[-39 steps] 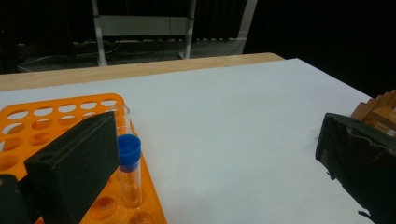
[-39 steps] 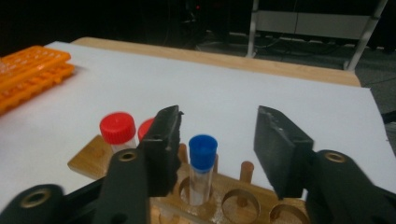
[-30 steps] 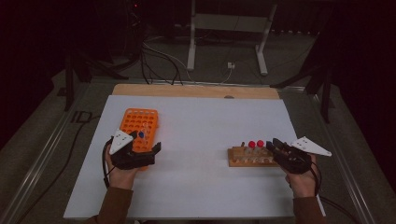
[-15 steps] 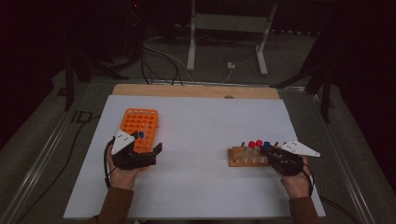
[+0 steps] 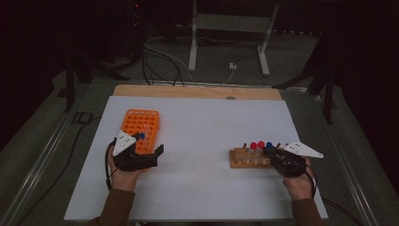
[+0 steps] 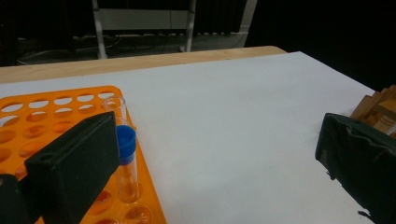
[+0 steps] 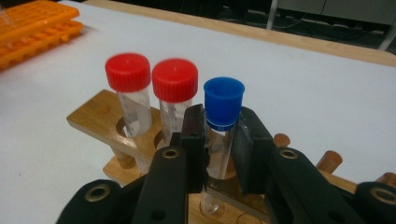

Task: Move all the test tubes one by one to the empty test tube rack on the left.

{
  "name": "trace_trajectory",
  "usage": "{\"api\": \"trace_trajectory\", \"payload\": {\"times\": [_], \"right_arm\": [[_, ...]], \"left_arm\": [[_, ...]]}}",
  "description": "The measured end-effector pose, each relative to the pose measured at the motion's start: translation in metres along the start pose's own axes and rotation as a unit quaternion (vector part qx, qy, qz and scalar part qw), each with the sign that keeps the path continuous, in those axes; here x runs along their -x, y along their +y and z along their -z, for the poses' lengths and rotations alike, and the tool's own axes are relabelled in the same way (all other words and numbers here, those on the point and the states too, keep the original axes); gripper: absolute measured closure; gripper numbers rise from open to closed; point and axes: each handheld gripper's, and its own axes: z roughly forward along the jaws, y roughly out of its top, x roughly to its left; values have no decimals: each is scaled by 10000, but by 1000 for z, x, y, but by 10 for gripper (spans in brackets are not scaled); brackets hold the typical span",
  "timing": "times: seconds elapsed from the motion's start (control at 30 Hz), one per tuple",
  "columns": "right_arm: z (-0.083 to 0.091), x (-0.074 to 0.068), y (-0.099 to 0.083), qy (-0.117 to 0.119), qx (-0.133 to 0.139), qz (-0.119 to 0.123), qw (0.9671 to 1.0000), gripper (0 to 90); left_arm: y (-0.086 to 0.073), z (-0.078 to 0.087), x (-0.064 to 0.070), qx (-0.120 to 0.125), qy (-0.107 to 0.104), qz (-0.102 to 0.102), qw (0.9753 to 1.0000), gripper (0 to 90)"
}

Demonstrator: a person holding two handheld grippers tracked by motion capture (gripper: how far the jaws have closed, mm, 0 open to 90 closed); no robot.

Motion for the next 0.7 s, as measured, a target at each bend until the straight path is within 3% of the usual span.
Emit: {"api": "trace_trajectory", "payload": {"times": [0.7], "right_arm": [[27, 7, 21, -53, 444, -178, 9988, 759]], "left_arm": [[0, 0, 0, 6, -30, 22, 10000, 6]]}}
